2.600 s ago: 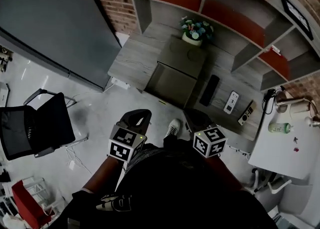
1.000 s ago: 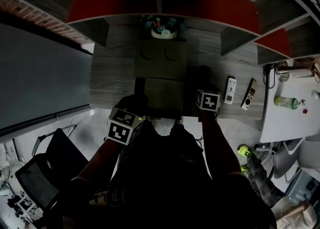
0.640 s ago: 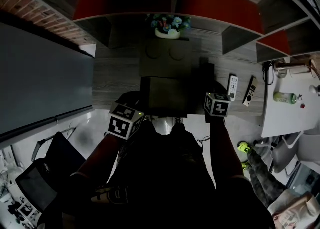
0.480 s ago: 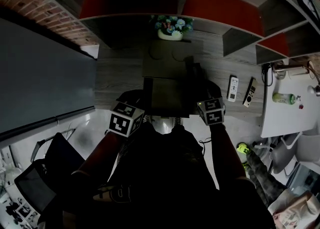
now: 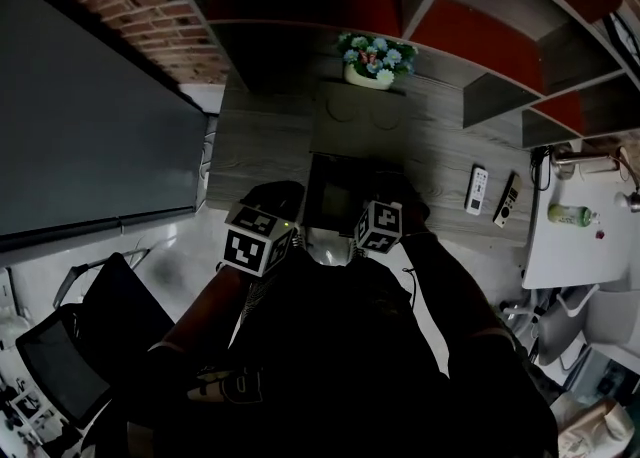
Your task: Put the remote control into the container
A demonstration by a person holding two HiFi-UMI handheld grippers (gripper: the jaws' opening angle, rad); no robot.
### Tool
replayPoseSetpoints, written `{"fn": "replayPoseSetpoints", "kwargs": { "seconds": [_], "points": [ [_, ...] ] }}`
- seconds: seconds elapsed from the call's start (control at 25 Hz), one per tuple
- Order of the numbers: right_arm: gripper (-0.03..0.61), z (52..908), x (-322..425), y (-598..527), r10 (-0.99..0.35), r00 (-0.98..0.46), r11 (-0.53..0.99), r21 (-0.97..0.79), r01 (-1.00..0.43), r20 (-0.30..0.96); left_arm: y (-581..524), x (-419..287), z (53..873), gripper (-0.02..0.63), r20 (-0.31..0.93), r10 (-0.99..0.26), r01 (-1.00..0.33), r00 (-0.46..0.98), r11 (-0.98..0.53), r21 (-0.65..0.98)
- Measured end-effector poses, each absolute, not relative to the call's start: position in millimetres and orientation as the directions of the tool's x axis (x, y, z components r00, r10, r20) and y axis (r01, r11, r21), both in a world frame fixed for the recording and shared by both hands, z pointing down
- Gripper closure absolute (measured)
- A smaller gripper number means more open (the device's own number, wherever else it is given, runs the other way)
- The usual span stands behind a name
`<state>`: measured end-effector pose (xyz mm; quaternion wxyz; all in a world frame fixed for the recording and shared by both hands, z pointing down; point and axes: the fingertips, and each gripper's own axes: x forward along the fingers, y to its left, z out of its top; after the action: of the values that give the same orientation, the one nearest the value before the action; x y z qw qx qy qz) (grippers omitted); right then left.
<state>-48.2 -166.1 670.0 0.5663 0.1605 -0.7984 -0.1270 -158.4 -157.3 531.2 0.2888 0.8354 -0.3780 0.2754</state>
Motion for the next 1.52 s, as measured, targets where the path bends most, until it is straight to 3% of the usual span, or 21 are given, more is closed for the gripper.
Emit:
{"fn": "replayPoseSetpoints", "kwargs": {
  "seconds": [0.16, 0.32, 0.48, 0.64, 0.76, 0.84, 0.92, 1.04, 1.12, 1.52],
  "points": [
    [0.336, 686.2, -46.9, -173.3, -0.411, -0.228, 0.905, 0.425, 0.017, 0.883, -144.9, -179.3, 535.4, 0.607, 0.693, -0.486, -0.815, 0.533, -0.514, 0.267],
    [0.336, 684.7, -43.0, -180.8, -0.479, -0.169, 0.87, 0.491, 0.042, 0.862, -141.0, -187.7, 535.6, 0.607, 0.686, -0.501, -0.826, 0.527, -0.491, 0.276],
    [0.336, 670.3, -41.2, -184.5, -0.536, -0.205, 0.841, 0.539, -0.046, 0.819, -142.5, -180.1, 533.6, 0.607, 0.682, -0.496, -0.818, 0.537, -0.504, 0.278],
    [0.337, 643.0, -30.8, -184.7, -0.565, -0.244, 0.823, 0.517, -0.234, 0.788, -148.6, -159.2, 525.8, 0.607, 0.651, -0.505, -0.795, 0.567, -0.541, 0.274],
    [0.359, 611.6, -17.6, -181.7, -0.57, -0.322, 0.77, 0.354, -0.531, 0.756, -151.4, -144.0, 519.6, 0.607, 0.639, -0.5, -0.778, 0.584, -0.568, 0.266],
    [0.504, 581.7, -4.8, -182.5, -0.604, -0.394, 0.664, 0.164, -0.729, 0.693, -155.4, -135.3, 514.8, 0.607, 0.623, -0.503, -0.768, 0.599, -0.58, 0.271],
    [0.563, 552.7, 11.0, -180.5, -0.645, -0.459, 0.533, -0.071, -0.843, 0.611, -159.6, -127.1, 507.9, 0.607, 0.598, -0.51, -0.759, 0.618, -0.586, 0.284],
    [0.571, 519.5, 33.6, -170.5, -0.705, -0.512, 0.348, -0.389, -0.853, 0.491, -163.8, -117.0, 496.2, 0.607, 0.554, -0.522, -0.743, 0.648, -0.595, 0.308],
    [0.571, 511.6, 42.5, -158.9, -0.721, -0.519, 0.282, -0.49, -0.825, 0.459, -164.6, -111.0, 491.2, 0.607, 0.548, -0.517, -0.732, 0.658, -0.612, 0.301],
    [0.569, 515.8, 38.0, -116.0, -0.759, -0.428, 0.184, -0.469, -0.864, 0.491, -153.7, -88.9, 496.1, 0.607, 0.568, -0.402, -0.629, 0.718, -0.724, 0.283]
  ]
}}
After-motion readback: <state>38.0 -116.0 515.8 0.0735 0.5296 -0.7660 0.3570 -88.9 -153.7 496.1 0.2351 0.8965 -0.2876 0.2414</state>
